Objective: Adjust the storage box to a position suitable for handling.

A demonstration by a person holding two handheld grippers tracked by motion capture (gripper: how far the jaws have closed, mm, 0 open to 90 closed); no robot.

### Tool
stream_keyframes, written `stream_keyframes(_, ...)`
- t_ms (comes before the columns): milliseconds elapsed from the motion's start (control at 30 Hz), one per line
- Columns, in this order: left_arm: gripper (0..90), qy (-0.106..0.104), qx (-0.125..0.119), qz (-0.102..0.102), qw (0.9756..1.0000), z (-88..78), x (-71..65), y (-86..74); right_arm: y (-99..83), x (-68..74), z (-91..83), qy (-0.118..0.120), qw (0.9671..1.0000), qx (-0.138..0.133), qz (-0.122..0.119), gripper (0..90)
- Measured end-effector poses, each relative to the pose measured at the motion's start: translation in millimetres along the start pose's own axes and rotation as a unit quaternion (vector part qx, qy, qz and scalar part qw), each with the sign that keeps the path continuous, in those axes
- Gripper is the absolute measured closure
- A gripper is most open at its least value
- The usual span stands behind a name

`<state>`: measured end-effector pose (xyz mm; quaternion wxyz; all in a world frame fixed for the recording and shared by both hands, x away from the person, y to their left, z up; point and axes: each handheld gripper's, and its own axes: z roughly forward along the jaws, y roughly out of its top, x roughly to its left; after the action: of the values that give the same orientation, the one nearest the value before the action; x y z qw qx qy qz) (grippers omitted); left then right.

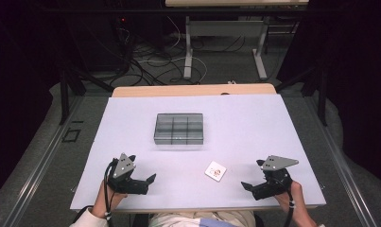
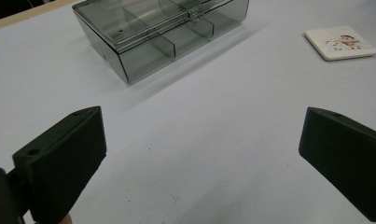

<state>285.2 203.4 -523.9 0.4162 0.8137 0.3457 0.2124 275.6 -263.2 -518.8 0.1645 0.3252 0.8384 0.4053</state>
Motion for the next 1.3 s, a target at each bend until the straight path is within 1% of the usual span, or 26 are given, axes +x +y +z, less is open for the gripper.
stream_keyframes(167, 0.9, 0.001, 0.001, 0.000, 1.0000, 0.0, -0.1, 0.0, 0.5, -0.5, 0.1, 0.001, 1.0000, 0.002, -0.006, 2.5)
stream_keyframes(200, 1.0, 0.001, 0.002, 0.002, 1.0000, 0.1, 0.0, 0.1, 0.3, 0.2, 0.1, 0.000, 1.0000, 0.003, -0.001, 2.5)
stream_keyframes(267, 0.9, 0.002, 0.003, 0.002, 1.0000, 0.2, -0.1, 0.2, 0.3, -0.1, 0.1, -0.001, 1.0000, 0.004, -0.004, 2.5)
stream_keyframes(300, 1.0, 0.002, 0.005, 0.003, 1.0000, 0.3, 0.1, 0.4, 0.1, 0.1, 0.4, 0.000, 1.0000, 0.005, -0.001, 2.5)
stream_keyframes(533, 1.0, 0.003, 0.008, 0.001, 1.0000, 1.5, 0.5, 0.7, 0.3, 0.3, 0.7, -0.001, 1.0000, 0.006, -0.001, 2.6)
stream_keyframes(600, 1.0, 0.004, 0.009, 0.002, 0.9999, 1.8, 0.6, 1.0, 0.4, 1.0, 0.0, -0.001, 0.9999, 0.011, 0.001, 2.6)
stream_keyframes(633, 1.0, 0.004, 0.009, 0.002, 0.9999, 1.8, 0.6, 1.0, 0.2, 0.7, 0.5, -0.003, 1.0000, 0.006, -0.002, 2.6)
stream_keyframes(667, 1.0, 0.004, 0.008, 0.002, 1.0000, 2.5, 0.5, 0.9, 0.4, 0.4, -0.1, -0.001, 1.0000, 0.009, -0.002, 2.6)
stream_keyframes(767, 1.0, 0.005, 0.013, 0.003, 0.9999, 3.0, 1.4, 1.2, 0.1, 0.3, 0.6, -0.002, 1.0000, 0.006, -0.001, 2.6)
stream_keyframes(800, 1.0, 0.007, 0.012, 0.002, 0.9999, 3.6, 1.3, 1.2, 0.4, 0.7, 0.0, 0.000, 0.9999, 0.011, 0.001, 2.6)
stream_keyframes(933, 1.0, 0.010, 0.016, 0.001, 0.9998, 5.2, 2.7, 1.9, 0.8, 0.9, 1.2, -0.001, 1.0000, 0.006, -0.004, 2.6)
stream_keyframes(1033, 0.9, 0.013, 0.017, 0.001, 0.9998, 8.0, 4.6, 3.3, 0.5, 0.8, 1.6, 0.001, 1.0000, 0.007, -0.005, 2.6)
stream_keyframes(1067, 0.9, 0.014, 0.021, 0.001, 0.9997, 11.1, 7.0, 4.7, 0.4, 0.6, 1.6, 0.000, 1.0000, 0.007, -0.005, 2.6)
stream_keyframes(1100, 0.9, 0.014, 0.021, 0.001, 0.9997, 11.1, 7.0, 4.7, 0.2, 0.6, 1.5, -0.002, 1.0000, 0.007, -0.003, 2.6)
stream_keyframes(1133, 0.9, 0.015, 0.024, -0.003, 0.9996, 15.6, 9.3, 5.7, 0.3, 0.5, 0.7, 0.000, 0.9999, 0.011, -0.001, 2.6)
stream_keyframes(1167, 0.8, 0.015, 0.024, -0.003, 0.9996, 15.6, 9.3, 5.7, 0.2, 0.2, 1.1, 0.000, 1.0000, 0.008, -0.001, 2.6)
stream_keyframes(1200, 0.8, 0.015, 0.030, -0.001, 0.9994, 16.7, 10.9, 6.5, 0.3, 0.7, 0.6, -0.001, 0.9999, 0.012, 0.001, 2.6)
stream_keyframes(1233, 0.7, 0.018, 0.031, -0.004, 0.9993, 19.7, 12.9, 7.2, 0.4, 0.9, 0.5, -0.001, 0.9999, 0.012, 0.001, 2.6)
stream_keyframes(1267, 0.7, 0.019, 0.035, -0.003, 0.9992, 20.5, 14.3, 7.9, 0.3, 0.9, 1.3, -0.003, 1.0000, 0.006, 0.000, 2.6)
stream_keyframes(1300, 0.6, 0.019, 0.035, -0.003, 0.9992, 20.5, 14.3, 7.9, 0.3, 0.7, 1.5, -0.003, 1.0000, 0.008, -0.002, 2.6)
